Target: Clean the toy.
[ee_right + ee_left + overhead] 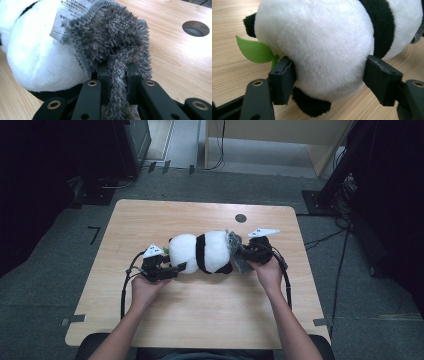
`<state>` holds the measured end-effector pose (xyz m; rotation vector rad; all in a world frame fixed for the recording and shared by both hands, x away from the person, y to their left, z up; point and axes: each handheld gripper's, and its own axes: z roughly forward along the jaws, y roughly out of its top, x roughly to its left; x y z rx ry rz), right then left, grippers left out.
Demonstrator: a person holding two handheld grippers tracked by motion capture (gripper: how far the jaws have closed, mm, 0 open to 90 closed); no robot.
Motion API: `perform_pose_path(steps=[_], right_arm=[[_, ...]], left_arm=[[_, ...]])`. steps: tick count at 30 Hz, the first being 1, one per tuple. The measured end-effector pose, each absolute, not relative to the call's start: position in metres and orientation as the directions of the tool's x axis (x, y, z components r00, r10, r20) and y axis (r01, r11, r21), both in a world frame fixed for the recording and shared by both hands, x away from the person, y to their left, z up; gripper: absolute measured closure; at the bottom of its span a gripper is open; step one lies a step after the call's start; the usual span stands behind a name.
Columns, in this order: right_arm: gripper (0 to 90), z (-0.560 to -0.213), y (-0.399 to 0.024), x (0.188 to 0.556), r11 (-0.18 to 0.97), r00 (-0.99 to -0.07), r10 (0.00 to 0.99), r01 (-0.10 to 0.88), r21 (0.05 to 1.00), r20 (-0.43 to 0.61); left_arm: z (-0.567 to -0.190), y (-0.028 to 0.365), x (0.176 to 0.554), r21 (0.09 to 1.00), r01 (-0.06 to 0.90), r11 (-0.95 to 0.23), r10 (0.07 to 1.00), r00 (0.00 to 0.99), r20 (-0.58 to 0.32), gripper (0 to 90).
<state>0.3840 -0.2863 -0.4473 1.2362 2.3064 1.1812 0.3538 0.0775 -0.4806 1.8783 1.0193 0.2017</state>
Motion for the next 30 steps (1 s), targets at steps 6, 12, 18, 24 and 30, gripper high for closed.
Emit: perform_pose_path(steps=[6, 12, 18, 24, 30], right_arm=[[78.8, -0.445, -0.291, 0.385, 0.301, -0.595, 0.793, 0.566, 0.768, 0.128], [78.9, -0.445, -0.293, 0.387, 0.300, -0.597, 0.792, 0.567, 0.768, 0.131], [78.8, -0.445, -0.294, 0.389, 0.301, -0.596, 0.792, 0.570, 0.764, 0.132], [78.8, -0.444, -0.295, 0.390, 0.296, -0.592, 0.794, 0.572, 0.765, 0.135], [78.8, -0.445, -0.294, 0.391, 0.291, -0.593, 0.793, 0.574, 0.765, 0.143]], left_arm=[[-0.478, 0.085, 0.354, 0.808, 0.552, -0.209, 0.715, 0.650, -0.259, 26.8], [-0.474, 0.101, 0.353, 0.826, 0.528, -0.194, 0.731, 0.640, -0.237, 27.9], [-0.473, 0.114, 0.354, 0.829, 0.517, -0.212, 0.750, 0.631, -0.201, 29.4], [-0.477, 0.119, 0.365, 0.823, 0.506, -0.256, 0.754, 0.638, -0.158, 30.4], [-0.481, 0.121, 0.376, 0.826, 0.488, -0.283, 0.712, 0.684, -0.161, 30.8]])
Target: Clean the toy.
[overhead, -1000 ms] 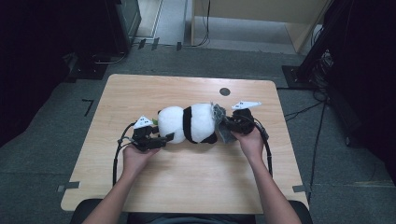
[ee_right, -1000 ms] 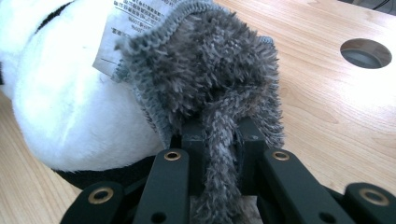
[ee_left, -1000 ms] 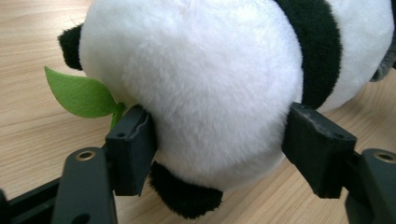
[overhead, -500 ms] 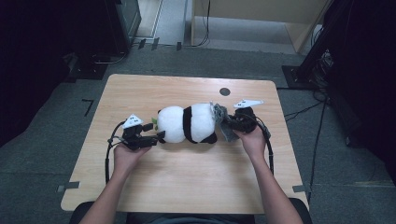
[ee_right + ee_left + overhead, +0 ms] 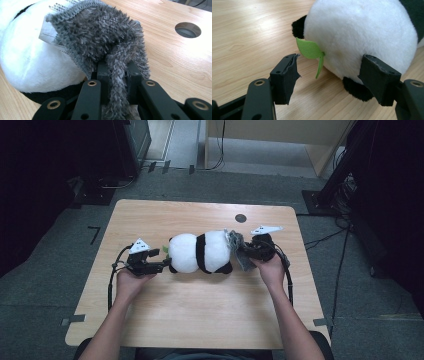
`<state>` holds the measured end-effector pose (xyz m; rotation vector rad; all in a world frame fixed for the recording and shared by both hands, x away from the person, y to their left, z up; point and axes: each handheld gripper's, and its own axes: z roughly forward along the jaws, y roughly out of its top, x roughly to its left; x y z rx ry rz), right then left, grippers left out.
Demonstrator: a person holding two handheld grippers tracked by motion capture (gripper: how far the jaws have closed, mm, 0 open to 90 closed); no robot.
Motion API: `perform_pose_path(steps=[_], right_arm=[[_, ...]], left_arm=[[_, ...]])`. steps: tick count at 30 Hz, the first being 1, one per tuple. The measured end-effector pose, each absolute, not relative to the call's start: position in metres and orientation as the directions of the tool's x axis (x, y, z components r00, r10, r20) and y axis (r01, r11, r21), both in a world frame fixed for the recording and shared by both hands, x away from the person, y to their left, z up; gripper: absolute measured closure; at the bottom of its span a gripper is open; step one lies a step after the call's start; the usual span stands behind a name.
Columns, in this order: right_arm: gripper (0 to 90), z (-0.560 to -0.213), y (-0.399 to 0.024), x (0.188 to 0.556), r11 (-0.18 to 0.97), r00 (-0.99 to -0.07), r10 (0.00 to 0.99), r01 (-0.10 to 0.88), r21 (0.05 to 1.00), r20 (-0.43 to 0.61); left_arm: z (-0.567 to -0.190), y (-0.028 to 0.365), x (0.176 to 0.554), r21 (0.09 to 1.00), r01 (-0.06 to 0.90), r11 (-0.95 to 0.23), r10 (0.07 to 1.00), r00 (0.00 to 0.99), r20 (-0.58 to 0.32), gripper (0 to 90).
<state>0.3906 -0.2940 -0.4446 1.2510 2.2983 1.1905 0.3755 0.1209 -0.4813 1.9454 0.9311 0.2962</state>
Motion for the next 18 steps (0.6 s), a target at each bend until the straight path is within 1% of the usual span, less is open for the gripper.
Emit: perform_pose_path(steps=[5, 8, 12, 15, 18], right_arm=[[78.8, -0.445, -0.294, 0.391, 0.292, -0.597, 0.790, 0.569, 0.769, 0.141], [78.8, -0.444, -0.296, 0.391, 0.284, -0.591, 0.792, 0.574, 0.768, 0.149], [78.8, -0.444, -0.296, 0.393, 0.285, -0.590, 0.793, 0.579, 0.764, 0.152], [78.8, -0.445, -0.296, 0.394, 0.283, -0.587, 0.795, 0.581, 0.763, 0.153], [78.8, -0.447, -0.294, 0.395, 0.286, -0.593, 0.790, 0.582, 0.762, 0.156]], left_arm=[[-0.479, 0.127, 0.380, 0.831, 0.470, -0.297, 0.701, 0.699, -0.145, 30.3], [-0.478, 0.134, 0.387, 0.830, 0.488, -0.270, 0.695, 0.695, -0.183, 31.4], [-0.482, 0.135, 0.397, 0.833, 0.490, -0.257, 0.674, 0.709, -0.209, 31.5], [-0.485, 0.134, 0.402, 0.833, 0.486, -0.264, 0.647, 0.730, -0.221, 31.6], [-0.487, 0.131, 0.402, 0.842, 0.469, -0.265, 0.627, 0.748, -0.219, 34.1]])
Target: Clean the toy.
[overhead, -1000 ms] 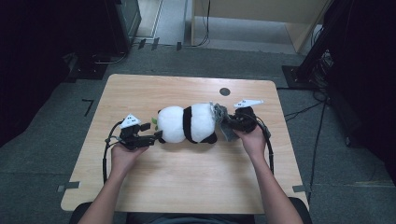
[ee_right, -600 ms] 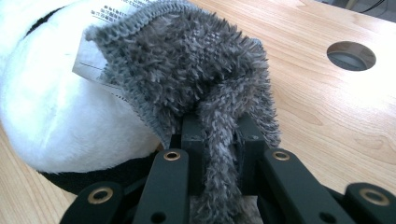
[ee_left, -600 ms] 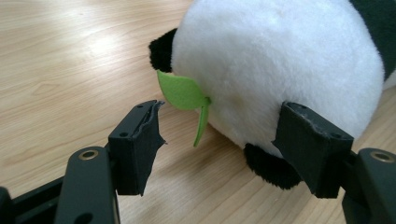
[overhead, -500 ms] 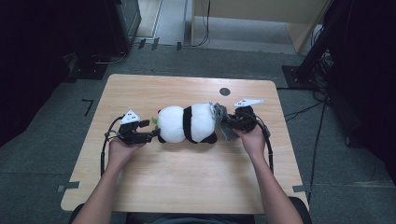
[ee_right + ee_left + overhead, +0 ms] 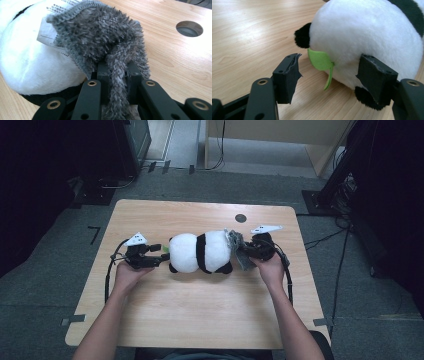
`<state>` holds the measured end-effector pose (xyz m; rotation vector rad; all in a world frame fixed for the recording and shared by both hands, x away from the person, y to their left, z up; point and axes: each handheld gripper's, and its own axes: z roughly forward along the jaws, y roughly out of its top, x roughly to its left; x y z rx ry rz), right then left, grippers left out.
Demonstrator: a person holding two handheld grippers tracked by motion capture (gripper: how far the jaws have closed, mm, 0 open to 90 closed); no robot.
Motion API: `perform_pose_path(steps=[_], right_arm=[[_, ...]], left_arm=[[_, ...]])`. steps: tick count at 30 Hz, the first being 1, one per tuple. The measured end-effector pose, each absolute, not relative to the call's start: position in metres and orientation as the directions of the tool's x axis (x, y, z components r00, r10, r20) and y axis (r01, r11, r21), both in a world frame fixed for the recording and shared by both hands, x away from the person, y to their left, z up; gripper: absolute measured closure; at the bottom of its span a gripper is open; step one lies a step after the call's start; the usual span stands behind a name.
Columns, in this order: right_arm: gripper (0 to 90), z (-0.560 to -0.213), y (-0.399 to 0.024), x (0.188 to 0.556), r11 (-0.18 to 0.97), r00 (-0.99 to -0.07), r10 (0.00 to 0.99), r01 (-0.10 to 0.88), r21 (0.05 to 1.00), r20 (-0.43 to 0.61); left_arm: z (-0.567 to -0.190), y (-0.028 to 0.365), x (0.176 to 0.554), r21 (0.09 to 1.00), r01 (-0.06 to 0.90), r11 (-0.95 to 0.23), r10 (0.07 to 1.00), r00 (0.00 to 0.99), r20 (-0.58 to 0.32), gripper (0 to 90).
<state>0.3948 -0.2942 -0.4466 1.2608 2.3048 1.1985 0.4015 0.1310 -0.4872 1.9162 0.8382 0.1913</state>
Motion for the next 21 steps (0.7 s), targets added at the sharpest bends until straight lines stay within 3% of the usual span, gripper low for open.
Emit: perform_pose_path(steps=[14, 21], right_arm=[[80.8, -0.452, -0.284, 0.404, 0.314, -0.653, 0.737, 0.562, 0.766, 0.177], [81.4, -0.455, -0.284, 0.413, 0.322, -0.690, 0.698, 0.543, 0.776, 0.193]], left_arm=[[-0.492, 0.115, 0.392, 0.863, 0.417, -0.285, 0.599, 0.780, -0.179, 32.4], [-0.499, 0.116, 0.397, 0.876, 0.398, -0.274, 0.588, 0.790, -0.175, 19.5]])
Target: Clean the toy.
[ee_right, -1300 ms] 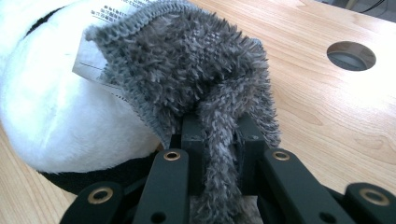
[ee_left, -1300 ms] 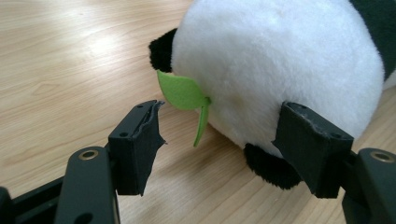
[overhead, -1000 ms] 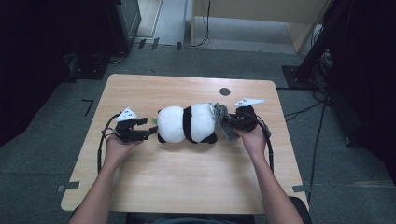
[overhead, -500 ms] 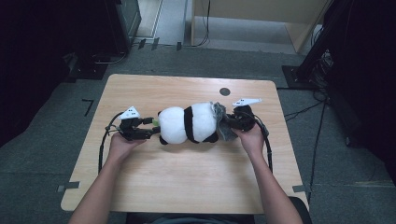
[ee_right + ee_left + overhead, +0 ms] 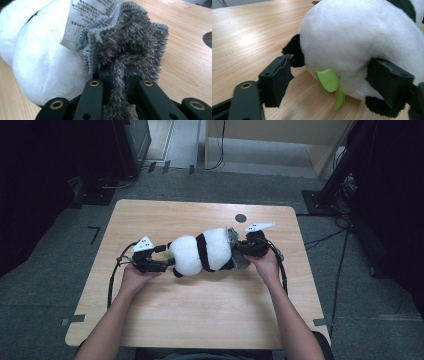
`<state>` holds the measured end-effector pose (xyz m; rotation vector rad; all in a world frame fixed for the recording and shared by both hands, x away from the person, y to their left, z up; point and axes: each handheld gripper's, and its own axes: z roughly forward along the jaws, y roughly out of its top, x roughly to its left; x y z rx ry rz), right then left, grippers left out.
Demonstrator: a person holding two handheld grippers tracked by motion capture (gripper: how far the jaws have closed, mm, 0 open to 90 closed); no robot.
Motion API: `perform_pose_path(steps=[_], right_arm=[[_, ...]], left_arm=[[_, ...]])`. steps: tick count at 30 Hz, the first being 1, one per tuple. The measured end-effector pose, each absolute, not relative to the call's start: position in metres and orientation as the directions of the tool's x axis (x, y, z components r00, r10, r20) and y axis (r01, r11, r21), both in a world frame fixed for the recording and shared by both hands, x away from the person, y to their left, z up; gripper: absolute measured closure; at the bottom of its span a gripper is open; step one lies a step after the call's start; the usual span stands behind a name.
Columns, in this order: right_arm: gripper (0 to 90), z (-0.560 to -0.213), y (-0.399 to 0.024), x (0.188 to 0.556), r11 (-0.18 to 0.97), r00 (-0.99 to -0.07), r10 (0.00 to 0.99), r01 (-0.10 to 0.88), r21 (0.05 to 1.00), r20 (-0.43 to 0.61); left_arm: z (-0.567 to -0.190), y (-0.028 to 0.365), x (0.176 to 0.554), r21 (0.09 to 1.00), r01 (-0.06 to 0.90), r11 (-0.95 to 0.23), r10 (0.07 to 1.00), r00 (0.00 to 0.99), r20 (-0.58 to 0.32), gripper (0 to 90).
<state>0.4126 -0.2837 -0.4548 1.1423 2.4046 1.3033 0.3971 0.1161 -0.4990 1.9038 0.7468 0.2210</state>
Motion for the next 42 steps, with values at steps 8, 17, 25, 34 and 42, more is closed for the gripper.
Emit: perform_pose_path(steps=[8, 17, 25, 34, 42], right_arm=[[81.5, -0.453, -0.285, 0.417, 0.341, -0.720, 0.662, 0.535, 0.773, 0.207], [81.6, -0.453, -0.281, 0.425, 0.334, -0.714, 0.667, 0.542, 0.771, 0.213], [81.8, -0.451, -0.271, 0.436, 0.337, -0.701, 0.682, 0.554, 0.761, 0.208], [82.0, -0.461, -0.267, 0.445, 0.260, -0.655, 0.711, 0.584, 0.769, 0.256], [81.8, -0.463, -0.266, 0.446, 0.238, -0.629, 0.736, 0.584, 0.776, 0.248]], left_arm=[[-0.500, 0.113, 0.395, 0.880, 0.373, -0.295, 0.545, 0.822, -0.166, 19.9], [-0.499, 0.108, 0.390, 0.881, 0.352, -0.316, 0.488, 0.857, -0.168, 19.0], [-0.498, 0.103, 0.387, 0.882, 0.348, -0.319, 0.466, 0.868, -0.174, 17.4], [-0.503, 0.102, 0.392, 0.885, 0.385, -0.263, 0.460, 0.856, -0.236, 15.7], [-0.501, 0.098, 0.388, 0.872, 0.382, -0.306, 0.441, 0.869, -0.226, 36.0]])
